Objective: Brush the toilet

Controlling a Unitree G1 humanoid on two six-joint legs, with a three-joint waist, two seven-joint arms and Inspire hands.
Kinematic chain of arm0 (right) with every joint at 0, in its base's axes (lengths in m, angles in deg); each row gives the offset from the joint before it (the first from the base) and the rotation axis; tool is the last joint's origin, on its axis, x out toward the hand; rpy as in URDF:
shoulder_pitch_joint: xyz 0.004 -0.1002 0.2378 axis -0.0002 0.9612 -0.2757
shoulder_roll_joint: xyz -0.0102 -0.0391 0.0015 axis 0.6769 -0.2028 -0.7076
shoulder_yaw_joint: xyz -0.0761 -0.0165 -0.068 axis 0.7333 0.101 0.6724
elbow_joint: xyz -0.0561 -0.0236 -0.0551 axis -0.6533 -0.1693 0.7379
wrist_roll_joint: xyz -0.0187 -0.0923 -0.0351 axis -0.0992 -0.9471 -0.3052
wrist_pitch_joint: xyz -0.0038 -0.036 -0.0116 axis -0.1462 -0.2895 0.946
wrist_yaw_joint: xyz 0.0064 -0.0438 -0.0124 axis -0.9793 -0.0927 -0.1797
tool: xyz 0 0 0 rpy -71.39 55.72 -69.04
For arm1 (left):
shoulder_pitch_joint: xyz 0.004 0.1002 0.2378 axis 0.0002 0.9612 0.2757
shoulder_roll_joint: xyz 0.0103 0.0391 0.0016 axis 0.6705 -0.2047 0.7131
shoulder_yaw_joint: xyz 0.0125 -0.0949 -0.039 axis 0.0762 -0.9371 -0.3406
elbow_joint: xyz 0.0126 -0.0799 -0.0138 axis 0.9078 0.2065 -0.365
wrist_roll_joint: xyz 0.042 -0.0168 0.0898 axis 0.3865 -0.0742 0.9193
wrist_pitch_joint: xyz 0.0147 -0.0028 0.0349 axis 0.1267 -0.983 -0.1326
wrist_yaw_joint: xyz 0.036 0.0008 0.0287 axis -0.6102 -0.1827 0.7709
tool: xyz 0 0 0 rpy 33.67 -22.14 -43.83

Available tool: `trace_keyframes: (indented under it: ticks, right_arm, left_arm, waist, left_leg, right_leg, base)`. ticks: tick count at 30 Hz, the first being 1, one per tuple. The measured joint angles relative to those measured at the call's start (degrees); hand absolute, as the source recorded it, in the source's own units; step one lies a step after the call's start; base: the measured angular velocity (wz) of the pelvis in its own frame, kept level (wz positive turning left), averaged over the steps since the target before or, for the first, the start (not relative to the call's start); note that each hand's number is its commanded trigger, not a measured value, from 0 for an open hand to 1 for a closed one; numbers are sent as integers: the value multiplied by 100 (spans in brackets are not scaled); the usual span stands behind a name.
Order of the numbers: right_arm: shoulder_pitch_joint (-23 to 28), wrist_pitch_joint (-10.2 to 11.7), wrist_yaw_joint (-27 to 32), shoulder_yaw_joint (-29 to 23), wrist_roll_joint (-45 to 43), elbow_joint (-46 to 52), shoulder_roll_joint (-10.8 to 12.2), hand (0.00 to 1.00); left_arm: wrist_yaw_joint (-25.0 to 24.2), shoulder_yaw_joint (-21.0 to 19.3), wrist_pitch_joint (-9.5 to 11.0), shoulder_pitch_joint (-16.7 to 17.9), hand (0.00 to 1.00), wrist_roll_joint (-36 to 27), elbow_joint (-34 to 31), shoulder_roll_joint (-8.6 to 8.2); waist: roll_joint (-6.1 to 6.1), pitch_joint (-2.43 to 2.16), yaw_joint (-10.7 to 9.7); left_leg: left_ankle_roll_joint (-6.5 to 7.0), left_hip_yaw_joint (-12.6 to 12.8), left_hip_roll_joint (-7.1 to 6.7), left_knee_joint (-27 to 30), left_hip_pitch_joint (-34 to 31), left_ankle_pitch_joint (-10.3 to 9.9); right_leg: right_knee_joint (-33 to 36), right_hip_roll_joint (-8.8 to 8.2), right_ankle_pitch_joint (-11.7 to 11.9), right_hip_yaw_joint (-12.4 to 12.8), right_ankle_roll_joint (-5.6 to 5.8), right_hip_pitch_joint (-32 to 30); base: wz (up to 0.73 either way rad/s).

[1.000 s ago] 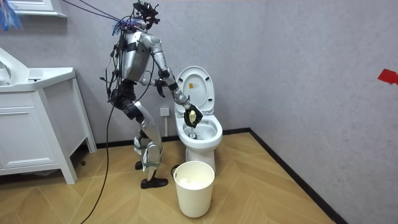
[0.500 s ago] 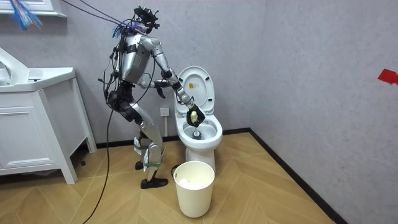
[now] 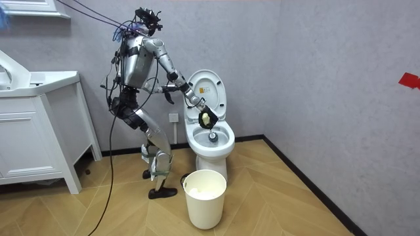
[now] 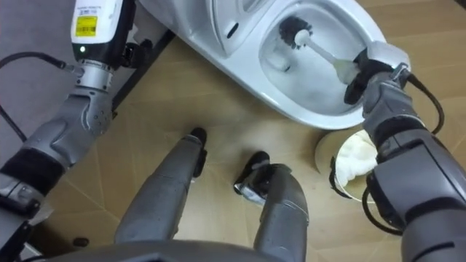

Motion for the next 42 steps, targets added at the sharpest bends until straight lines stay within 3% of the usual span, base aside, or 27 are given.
trace_keyframes:
  ticks: [3, 5, 9, 13, 16, 21, 27, 31, 34, 35, 42]
  right_arm:
    - [61, -84, -51, 273, -484, 87, 21, 100]
    - [215, -261, -231, 567, -1030, 221, 87, 100]
    - [329, -493, -365, 609, -1295, 381, 80, 100]
    - [587, -660, -400, 608, -1395, 680, 78, 100]
    - [787, -701, -392, 601, -1373, 729, 119, 100]
    - [847, -750, -395, 593, -1339, 812, 215, 100]
    - [617, -706, -304, 608, -1184, 436, 215, 100]
    - [443, -522, -163, 641, -413, 151, 191, 100]
    - [265, -288, -10, 508, 277, -89, 201, 100]
    - [178, -246, 65, 456, 501, -147, 201, 100]
    - [-31, -184, 241, -149, 1144, -306, 125, 100]
  left_arm:
    - [-93, 58, -7, -71, 0, -4, 1, -137]
    - [-163, 69, -4, -79, 0, -2, 63, -280]
    - [-168, 65, -3, -78, 0, -22, 81, -334]
    - [-233, 94, -21, -19, 0, -194, 102, -468]
    - [-282, 86, -30, 101, 0, -385, 115, -473]
    - [-323, 17, -75, 228, 0, -511, 113, -479]
    - [-250, 20, -90, 228, 0, -452, 46, -477]
    - [-181, 62, -90, 232, 0, -445, -33, -428]
    - [-17, 63, -65, 219, 0, -384, -144, -387]
    - [59, 65, -35, 207, 0, -368, -144, -363]
    - [169, 132, -101, 83, 0, -149, -144, -165]
  waist:
    - [173, 12, 98]
    - [284, 0, 205]
    - [399, -13, 273]
    - [546, -52, 263]
    - [669, -129, 192]
    - [716, -172, 114]
    - [689, -166, 263]
    - [411, -143, 276]
    - [212, -47, 259]
    - [163, -44, 250]
    - [40, -3, -28]
  left_leg:
    - [2, -99, 8, -6, 28, 0]
    - [23, -65, -1, -91, 105, 11]
    - [22, -56, 16, -129, 115, 12]
    - [7, -69, 85, -202, 216, 9]
    - [8, -69, 89, -282, 324, 9]
    - [3, -47, 129, -352, 404, 12]
    - [-18, -17, 183, -457, 420, 41]
    - [-2, 80, 174, -595, 443, 83]
    - [-2, 91, 171, -564, 364, 83]
    - [4, 88, 168, -529, 294, 86]
    - [49, 4, 68, -341, 114, 115]
  right_leg:
    - [-156, 49, 56, -106, 26, 130]
    - [-220, 47, 76, -90, 55, 178]
    - [-239, 56, 71, -94, 46, 181]
    - [-365, 114, 72, -163, 24, 335]
    - [-450, 131, 75, -181, 35, 452]
    - [-535, 170, 86, -165, 23, 524]
    - [-707, 266, 210, -89, 14, 513]
    - [-678, 206, 203, -39, 14, 444]
    - [-609, 195, 198, -19, 7, 361]
    - [-598, 194, 199, -17, 8, 304]
    - [-400, 128, 155, 83, 74, 156]
  base:
    - [6]
    - [0]
    - [-1]
    - [4]
    - [0]
    - [-3]
    - [-9]
    - [-2]
    - [0]
    - [0]
    - [10]
